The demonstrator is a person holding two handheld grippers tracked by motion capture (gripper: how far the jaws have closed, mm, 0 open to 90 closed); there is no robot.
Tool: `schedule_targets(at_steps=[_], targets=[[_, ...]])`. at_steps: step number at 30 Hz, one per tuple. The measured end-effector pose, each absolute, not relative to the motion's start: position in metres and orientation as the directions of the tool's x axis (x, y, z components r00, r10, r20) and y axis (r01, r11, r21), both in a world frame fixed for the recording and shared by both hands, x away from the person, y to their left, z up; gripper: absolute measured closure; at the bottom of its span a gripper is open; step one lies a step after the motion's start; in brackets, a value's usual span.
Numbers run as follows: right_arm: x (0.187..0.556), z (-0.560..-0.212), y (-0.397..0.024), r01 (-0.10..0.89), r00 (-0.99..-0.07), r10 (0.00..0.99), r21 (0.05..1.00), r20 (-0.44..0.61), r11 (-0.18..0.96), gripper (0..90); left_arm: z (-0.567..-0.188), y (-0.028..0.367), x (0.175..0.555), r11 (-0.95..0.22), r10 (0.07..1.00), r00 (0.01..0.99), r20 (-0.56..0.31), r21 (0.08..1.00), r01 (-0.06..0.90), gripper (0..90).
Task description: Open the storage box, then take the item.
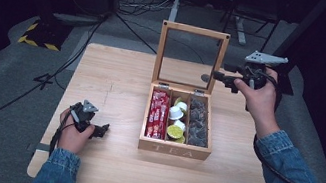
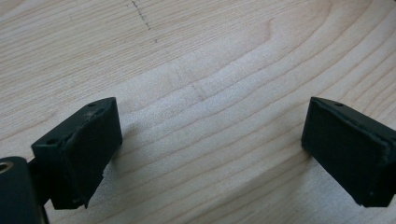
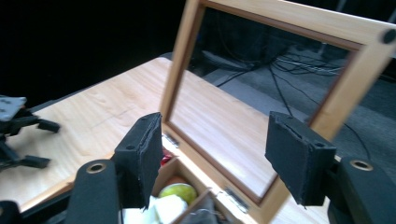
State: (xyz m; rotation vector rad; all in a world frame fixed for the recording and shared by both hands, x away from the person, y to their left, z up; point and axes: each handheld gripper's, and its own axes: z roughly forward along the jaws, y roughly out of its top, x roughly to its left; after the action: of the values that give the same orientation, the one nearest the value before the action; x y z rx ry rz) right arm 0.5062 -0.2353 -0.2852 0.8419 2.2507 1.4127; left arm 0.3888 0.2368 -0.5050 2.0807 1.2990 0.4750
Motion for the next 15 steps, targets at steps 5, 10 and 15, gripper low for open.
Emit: schedule_targets(at_steps=[5, 10, 15], targets=[[0.491, -0.283, -0.216, 0.284, -0.794, 0.607, 0.894, 0.018, 0.346, 38.9, -0.505, 0.237, 0.389, -0.314, 0.893, 0.448, -0.027, 0.677, 0.665, 5.3], [0.48, -0.285, -0.203, 0.283, -0.817, 0.575, 0.889, 0.027, 0.36, 39.5, -0.505, 0.237, 0.389, -0.317, 0.893, 0.449, -0.024, 0.676, 0.665, 5.3], [0.469, -0.292, -0.194, 0.277, -0.839, 0.543, 0.887, 0.036, 0.37, 39.4, -0.505, 0.237, 0.389, -0.317, 0.893, 0.449, -0.023, 0.676, 0.665, 5.3]])
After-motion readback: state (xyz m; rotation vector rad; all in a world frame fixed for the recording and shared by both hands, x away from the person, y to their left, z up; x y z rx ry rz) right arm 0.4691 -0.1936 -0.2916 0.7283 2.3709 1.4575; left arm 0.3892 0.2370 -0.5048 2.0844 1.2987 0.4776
